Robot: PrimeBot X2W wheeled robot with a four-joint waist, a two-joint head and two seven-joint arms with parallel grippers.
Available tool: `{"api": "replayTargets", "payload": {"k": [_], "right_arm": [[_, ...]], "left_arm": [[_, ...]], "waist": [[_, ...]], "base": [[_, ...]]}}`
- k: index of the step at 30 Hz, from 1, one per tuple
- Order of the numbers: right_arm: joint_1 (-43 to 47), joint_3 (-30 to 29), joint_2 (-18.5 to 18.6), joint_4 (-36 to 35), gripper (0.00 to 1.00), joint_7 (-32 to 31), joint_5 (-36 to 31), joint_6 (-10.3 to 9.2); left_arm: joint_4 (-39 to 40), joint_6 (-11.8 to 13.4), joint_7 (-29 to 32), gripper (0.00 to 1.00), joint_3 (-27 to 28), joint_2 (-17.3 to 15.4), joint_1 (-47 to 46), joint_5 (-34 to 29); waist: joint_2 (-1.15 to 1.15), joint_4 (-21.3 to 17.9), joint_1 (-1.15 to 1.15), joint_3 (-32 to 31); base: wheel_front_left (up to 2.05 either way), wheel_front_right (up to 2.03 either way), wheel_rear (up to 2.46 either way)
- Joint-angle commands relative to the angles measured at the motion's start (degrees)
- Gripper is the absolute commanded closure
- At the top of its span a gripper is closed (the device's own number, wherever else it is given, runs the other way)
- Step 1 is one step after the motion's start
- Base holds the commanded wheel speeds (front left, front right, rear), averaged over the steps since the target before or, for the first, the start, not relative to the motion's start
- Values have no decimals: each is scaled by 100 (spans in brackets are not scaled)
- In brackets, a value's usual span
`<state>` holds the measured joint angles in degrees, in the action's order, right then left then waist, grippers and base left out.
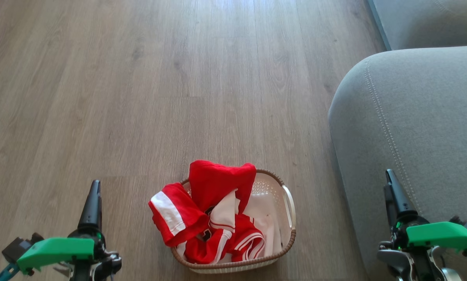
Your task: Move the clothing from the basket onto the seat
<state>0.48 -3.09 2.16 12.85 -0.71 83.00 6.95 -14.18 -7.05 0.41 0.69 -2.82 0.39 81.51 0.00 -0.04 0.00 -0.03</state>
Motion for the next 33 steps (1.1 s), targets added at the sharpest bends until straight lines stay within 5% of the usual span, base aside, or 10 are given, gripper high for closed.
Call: {"api": "replayTargets", "payload": {"k": [1,33], "right_arm": [[-311,77,77,-283,0,80,-136,18],[-403,523,230,-561,0,604,-3059,31]], "left_arm": [[273,-6,-64,0,25,-121,-241,-216],[931,9,-583,0,-209,-228,-174,-3481]], "waist": [[0,-2,0,0],[0,2,0,-14]], "base": [[0,0,0],[0,0,0]]}}
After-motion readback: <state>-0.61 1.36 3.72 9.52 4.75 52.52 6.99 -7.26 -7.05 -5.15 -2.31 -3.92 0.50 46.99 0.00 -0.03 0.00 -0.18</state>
